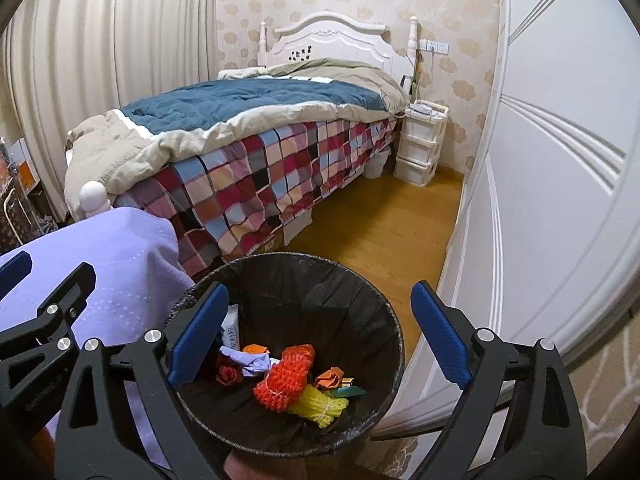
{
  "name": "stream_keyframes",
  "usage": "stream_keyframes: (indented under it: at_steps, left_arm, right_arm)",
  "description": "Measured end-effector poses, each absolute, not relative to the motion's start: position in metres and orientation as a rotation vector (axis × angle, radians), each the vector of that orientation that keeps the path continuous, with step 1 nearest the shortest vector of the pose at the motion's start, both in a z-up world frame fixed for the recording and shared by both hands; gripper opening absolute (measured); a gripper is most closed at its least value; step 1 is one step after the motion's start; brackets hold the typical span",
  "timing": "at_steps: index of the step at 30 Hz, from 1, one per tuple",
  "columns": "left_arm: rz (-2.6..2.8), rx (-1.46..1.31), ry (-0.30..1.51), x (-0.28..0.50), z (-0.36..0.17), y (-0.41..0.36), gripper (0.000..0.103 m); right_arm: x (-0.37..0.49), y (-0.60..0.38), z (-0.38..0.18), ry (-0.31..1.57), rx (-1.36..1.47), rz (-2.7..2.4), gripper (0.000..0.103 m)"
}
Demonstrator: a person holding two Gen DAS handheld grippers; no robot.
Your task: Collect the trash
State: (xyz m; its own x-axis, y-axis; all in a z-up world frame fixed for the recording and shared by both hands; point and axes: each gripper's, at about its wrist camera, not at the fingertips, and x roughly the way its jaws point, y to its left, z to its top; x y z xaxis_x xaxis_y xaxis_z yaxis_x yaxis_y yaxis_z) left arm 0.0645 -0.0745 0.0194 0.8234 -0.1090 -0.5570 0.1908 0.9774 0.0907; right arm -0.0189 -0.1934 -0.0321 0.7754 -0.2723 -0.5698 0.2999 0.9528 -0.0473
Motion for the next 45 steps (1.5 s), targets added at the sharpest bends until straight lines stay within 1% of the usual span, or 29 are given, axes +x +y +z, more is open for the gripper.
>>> stream_keyframes:
  at_steps: [20, 45]
  left_arm:
    - [-0.096, 0.075, 0.575, 0.009, 0.038, -0.027, 0.084]
    - [-0.083, 0.057, 0.571, 0.0, 0.04, -0.016, 0.084]
  right_arm:
    - [-0.072, -0.156, -0.002, 0.534, 0.009, -0.237, 0.091]
    - [-0.074, -0.148, -0.004, 0.536, 0.006, -0.231, 0.091]
